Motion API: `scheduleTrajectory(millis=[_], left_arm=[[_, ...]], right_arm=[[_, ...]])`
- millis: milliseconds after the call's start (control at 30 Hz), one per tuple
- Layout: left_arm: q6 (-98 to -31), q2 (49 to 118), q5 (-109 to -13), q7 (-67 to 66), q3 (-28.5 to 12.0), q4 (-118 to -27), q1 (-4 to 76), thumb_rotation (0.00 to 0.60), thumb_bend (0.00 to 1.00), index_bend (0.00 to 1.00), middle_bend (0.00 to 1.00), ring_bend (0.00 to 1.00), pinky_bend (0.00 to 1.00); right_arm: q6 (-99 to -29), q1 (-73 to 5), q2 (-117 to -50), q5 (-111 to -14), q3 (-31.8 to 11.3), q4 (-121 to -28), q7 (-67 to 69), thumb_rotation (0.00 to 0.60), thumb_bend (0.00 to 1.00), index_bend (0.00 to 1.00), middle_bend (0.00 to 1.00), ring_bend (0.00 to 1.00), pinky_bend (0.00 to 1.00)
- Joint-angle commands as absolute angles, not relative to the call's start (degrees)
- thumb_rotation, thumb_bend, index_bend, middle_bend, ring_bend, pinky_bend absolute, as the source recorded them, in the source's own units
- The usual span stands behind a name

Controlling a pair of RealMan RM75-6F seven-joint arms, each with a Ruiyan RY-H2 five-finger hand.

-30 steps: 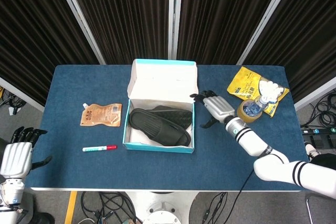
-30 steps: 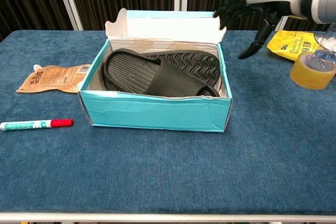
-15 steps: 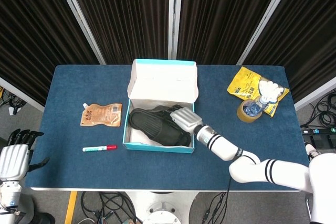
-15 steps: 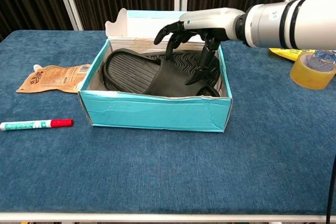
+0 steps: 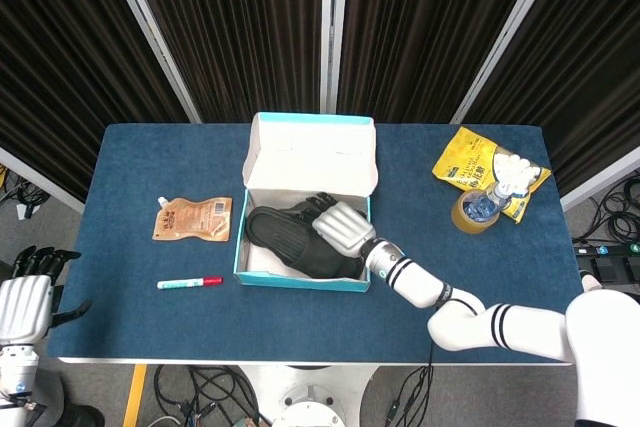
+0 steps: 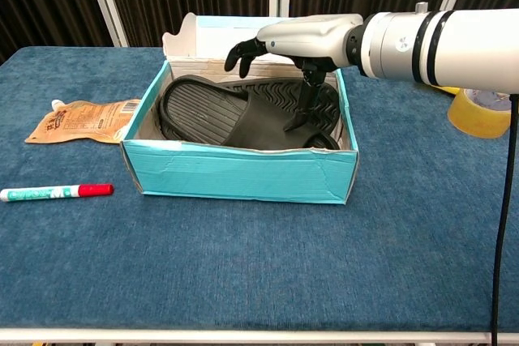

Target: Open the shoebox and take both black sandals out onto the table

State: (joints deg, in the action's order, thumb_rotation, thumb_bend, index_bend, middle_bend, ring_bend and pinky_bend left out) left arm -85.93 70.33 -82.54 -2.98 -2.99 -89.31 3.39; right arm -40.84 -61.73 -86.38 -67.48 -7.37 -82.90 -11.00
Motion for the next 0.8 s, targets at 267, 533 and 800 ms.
scheduleTrajectory(millis=[267,533,800], left_arm=[[-85.98,70.33,-82.45,-3.08,-3.04,-89.36,3.27,0.600,0.11,0.27,0.25,0.16,0.11],[-85.73,70.33,-82.14,-2.91,-3.16,-89.30,3.25,0.600,0.11,0.27,0.25,0.16,0.11],[-85.90,70.30,-81.96,-2.63,-3.20,-88.99,3.01,0.600,0.11,0.27,0.25,0.16,0.11]], right_arm=[[-42.15,-63.83,-87.36,-81.71,-4.27,-78.78,-13.78,0.600,0.04,0.26,0.18,0.00,0.00],[-39.76,-65.34,-89.97,-83.23,-3.91,-74.35,-15.63,0.600,0.15,0.36,0.23,0.00,0.00],[-39.83,-66.04,-91.45,-84.79,-4.52,-72.31,-12.84,0.600,0.37,0.68,0.50,0.15,0.00]])
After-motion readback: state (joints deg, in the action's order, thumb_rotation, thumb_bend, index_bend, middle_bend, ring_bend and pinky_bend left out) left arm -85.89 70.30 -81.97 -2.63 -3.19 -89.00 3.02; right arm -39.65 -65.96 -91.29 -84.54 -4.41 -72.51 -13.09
